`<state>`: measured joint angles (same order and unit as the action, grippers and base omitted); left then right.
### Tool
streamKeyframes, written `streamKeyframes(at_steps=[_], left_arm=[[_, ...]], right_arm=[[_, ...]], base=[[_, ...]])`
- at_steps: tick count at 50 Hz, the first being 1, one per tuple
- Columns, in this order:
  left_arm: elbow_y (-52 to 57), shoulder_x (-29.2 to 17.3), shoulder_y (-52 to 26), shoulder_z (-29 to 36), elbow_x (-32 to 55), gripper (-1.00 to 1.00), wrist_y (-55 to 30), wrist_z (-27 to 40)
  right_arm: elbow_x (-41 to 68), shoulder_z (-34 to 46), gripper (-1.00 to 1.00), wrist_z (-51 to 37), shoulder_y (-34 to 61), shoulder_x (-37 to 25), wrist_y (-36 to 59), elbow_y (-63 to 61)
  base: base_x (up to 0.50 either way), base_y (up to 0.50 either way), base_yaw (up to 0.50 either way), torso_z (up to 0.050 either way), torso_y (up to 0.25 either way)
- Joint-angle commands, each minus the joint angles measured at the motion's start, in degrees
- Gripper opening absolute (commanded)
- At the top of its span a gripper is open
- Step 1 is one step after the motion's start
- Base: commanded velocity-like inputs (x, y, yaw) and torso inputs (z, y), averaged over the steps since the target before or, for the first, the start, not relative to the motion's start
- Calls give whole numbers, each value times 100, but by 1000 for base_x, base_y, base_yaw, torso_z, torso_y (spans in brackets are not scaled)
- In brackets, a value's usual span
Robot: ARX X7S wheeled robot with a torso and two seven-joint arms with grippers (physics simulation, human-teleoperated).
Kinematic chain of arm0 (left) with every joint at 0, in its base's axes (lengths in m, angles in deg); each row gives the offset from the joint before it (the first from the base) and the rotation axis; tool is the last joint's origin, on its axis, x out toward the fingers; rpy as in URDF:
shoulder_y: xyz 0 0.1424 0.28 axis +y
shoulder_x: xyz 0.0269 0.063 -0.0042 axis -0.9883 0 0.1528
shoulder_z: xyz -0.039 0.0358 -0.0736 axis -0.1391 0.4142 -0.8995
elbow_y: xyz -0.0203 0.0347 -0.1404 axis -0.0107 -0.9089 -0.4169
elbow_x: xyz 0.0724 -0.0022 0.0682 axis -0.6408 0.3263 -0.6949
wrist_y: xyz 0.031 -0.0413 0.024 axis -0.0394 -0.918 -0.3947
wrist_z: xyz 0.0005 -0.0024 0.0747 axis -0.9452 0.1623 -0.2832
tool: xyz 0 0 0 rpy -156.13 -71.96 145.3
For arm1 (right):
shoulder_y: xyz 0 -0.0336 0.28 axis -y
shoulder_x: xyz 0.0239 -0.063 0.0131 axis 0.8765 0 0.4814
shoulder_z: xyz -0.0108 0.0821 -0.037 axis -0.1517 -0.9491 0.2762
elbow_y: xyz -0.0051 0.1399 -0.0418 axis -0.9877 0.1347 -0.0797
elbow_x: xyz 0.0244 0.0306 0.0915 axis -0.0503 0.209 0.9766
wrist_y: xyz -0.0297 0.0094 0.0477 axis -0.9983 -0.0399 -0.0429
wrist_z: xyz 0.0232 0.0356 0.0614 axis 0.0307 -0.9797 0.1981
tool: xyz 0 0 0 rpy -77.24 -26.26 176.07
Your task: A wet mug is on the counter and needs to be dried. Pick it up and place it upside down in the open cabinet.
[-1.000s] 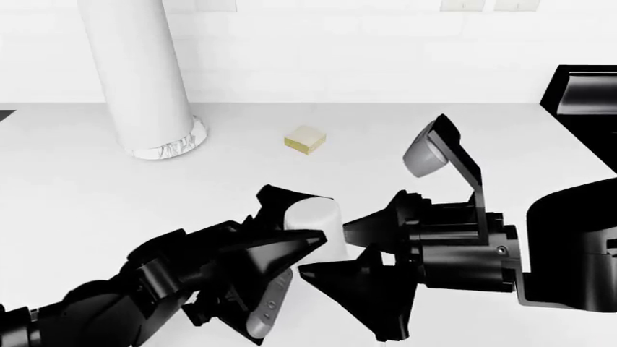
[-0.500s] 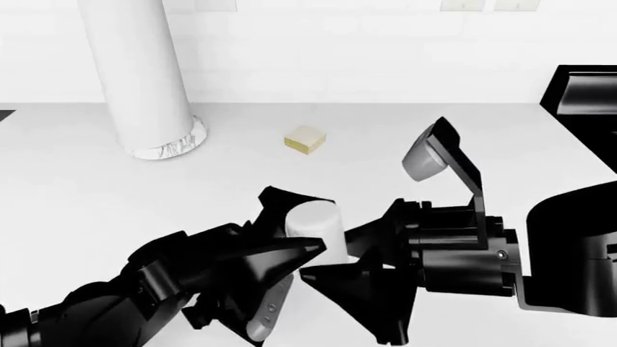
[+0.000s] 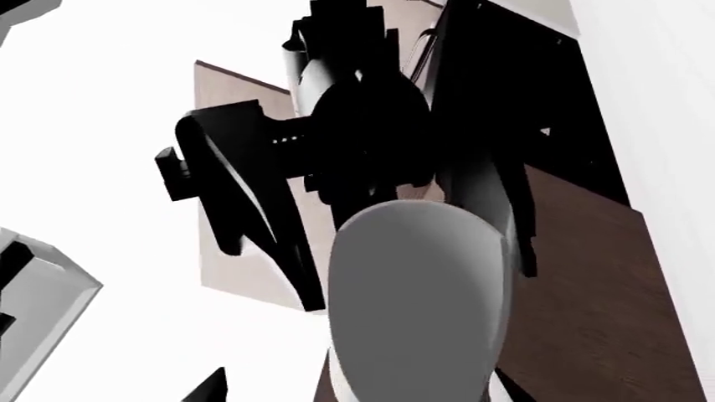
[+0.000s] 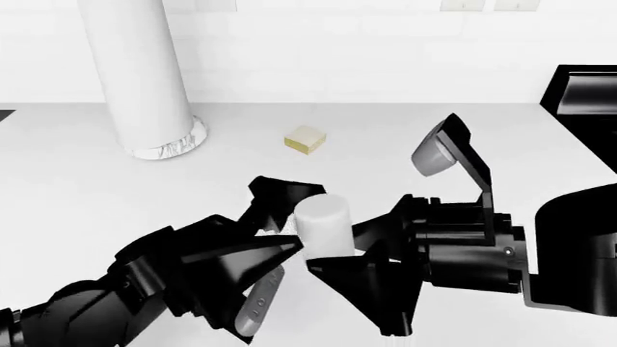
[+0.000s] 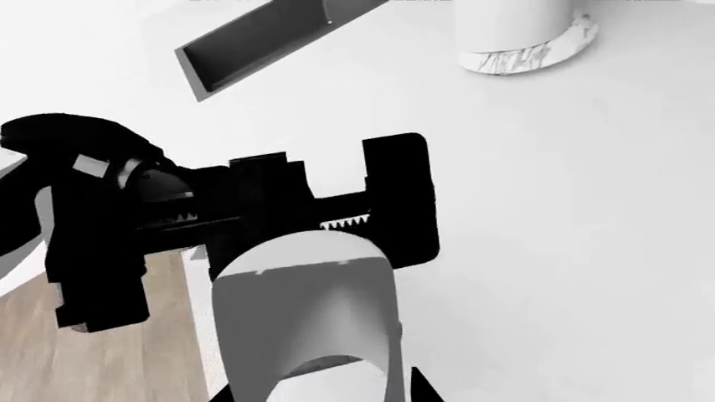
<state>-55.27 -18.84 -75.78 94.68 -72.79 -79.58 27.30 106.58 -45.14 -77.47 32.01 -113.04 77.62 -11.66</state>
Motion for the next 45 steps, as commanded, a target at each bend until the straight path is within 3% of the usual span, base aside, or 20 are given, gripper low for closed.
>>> streamKeyframes(at_steps=[1,15,32,45], left_arm=[[-181,-101,-65,-155,251,100,13,61],[615,-536,37,-722,1652,100,71,-219],[2106,-1210,420,-1843,4930,100,331,-587],[2349,-1568,621,-2596,7042,100,601,-627]], right_arm=[[-24,-48,-100,46,-13,-109,-62,-29],[18,-105,-100,17,-57,-299,-158,-88],[27,-94,-100,-40,0,-444,-236,-70],[55,-101,-100,-89,-19,-537,-317,-142]], base=[[0,0,0,0,0],[0,0,0,0,0],[0,0,0,0,0],[0,0,0,0,0]])
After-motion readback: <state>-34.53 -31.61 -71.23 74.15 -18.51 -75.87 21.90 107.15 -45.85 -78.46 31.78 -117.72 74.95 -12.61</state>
